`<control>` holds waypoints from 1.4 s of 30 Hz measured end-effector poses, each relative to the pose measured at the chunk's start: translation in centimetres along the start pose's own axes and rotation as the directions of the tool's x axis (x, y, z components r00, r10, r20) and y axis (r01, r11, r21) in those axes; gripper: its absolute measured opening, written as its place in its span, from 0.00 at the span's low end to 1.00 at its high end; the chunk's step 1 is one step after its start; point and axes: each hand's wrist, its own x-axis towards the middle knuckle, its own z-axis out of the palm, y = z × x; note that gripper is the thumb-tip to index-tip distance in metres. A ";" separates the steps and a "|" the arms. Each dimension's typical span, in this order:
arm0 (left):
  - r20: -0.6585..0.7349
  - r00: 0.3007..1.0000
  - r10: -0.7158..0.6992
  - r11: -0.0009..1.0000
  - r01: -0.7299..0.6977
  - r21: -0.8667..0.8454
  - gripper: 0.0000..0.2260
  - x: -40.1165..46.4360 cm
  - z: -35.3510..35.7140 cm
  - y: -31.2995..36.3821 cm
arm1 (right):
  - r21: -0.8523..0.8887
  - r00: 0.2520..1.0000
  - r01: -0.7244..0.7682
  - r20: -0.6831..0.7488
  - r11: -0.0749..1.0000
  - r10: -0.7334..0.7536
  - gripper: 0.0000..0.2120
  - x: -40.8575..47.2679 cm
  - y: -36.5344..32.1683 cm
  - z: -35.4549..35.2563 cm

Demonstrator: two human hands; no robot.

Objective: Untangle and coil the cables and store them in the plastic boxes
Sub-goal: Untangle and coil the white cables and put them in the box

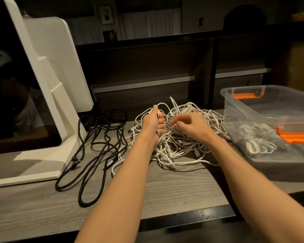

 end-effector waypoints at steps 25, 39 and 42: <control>0.428 0.904 0.000 0.755 -0.281 0.593 0.23 -1.4 1.0 -0.2 | 0.370 0.950 -0.009 -0.286 0.929 0.123 0.08 0.8 -0.2 0.0; 0.128 0.880 0.457 0.746 -0.458 0.483 0.17 -0.1 1.5 -1.4 | -0.236 0.943 -0.059 -0.333 0.970 -0.024 0.12 1.4 1.6 0.9; 0.210 0.854 0.475 0.782 -0.519 0.345 0.18 -0.7 1.4 -1.4 | -0.168 0.959 0.005 -0.278 0.986 -0.052 0.16 1.5 1.9 0.9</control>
